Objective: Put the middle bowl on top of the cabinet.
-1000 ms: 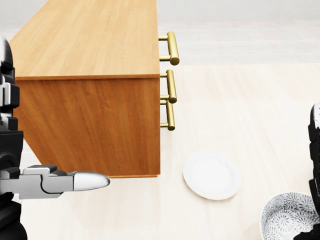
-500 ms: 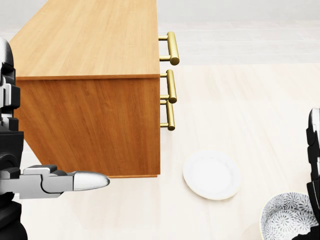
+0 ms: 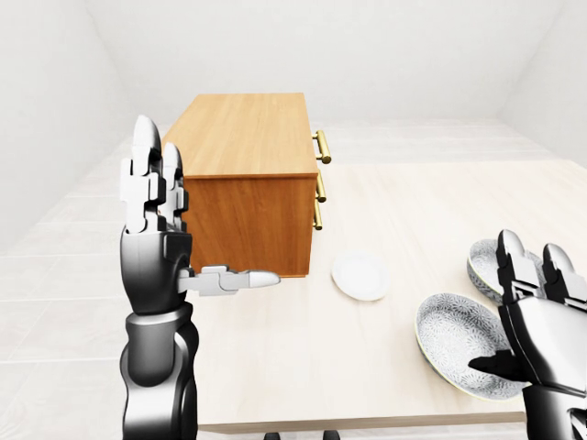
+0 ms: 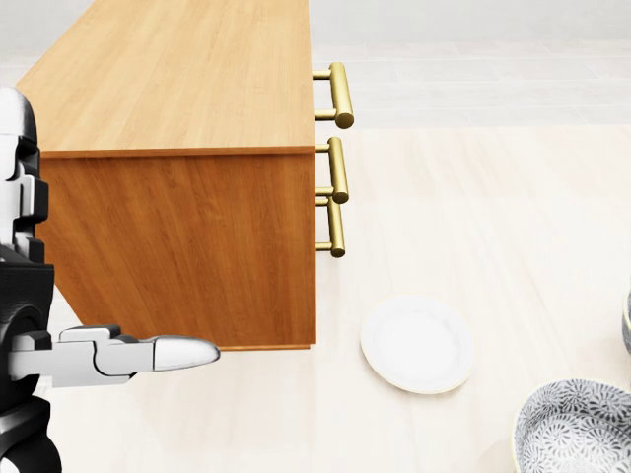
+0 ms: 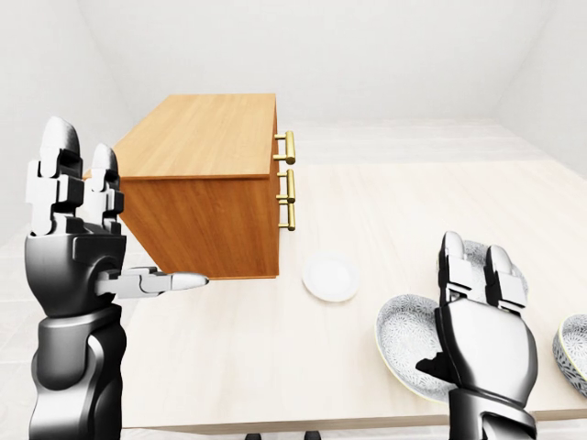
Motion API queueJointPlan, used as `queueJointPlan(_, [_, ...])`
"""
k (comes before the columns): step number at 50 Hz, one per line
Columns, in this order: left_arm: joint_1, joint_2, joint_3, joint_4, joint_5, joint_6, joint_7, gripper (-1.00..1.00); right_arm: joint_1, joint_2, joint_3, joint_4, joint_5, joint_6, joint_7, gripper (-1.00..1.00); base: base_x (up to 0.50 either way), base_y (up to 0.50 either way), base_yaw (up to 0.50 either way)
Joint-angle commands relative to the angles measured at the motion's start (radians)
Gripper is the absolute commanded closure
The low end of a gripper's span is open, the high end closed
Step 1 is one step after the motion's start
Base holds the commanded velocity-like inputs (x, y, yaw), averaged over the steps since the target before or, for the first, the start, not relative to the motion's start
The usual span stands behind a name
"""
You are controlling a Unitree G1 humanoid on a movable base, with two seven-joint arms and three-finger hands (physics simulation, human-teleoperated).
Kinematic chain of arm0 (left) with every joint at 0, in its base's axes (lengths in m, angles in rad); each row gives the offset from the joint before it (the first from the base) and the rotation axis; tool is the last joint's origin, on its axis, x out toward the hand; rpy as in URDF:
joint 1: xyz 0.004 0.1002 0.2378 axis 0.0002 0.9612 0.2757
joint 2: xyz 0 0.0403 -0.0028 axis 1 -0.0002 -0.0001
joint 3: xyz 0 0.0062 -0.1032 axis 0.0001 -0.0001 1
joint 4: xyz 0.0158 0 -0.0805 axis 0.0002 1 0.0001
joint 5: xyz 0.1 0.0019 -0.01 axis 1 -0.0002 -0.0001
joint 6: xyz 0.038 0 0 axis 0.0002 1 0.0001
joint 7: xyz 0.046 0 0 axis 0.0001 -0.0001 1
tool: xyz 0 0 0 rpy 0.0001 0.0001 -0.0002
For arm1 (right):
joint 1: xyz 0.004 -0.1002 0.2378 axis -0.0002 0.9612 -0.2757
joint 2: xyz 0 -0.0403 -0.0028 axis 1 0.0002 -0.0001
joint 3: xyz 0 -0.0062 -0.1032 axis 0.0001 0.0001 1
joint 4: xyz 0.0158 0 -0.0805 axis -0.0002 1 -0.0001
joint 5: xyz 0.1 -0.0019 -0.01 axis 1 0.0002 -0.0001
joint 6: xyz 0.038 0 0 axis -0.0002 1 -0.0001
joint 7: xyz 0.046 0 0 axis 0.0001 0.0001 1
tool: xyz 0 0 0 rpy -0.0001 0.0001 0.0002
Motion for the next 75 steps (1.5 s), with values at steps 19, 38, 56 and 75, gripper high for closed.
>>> queueJointPlan(19, [0.0,0.002,-0.006,0.007,0.038,0.0,0.002,-1.0,0.138,0.14,-0.134,0.255,0.005,0.0,-0.298,-1.0,0.0,0.0,0.0])
queueJointPlan(38, [0.002,-0.004,-0.008,0.011,0.042,0.0,-0.008,-1.0,0.166,0.184,-0.053,0.256,-0.168,0.0,-0.407,-1.0,0.0,0.0,0.0])
queueJointPlan(56, [-0.002,-0.001,-0.016,0.013,0.068,0.0,-0.007,-1.0,0.202,0.145,0.082,0.325,-0.269,0.0,-0.5,-1.0,0.0,0.0,0.0])
queueJointPlan(75, [-0.003,-0.004,0.007,0.043,0.09,0.0,0.002,-1.0,0.244,0.047,0.207,0.452,-0.298,0.0,-0.633,-1.0,0.0,0.0,0.0])
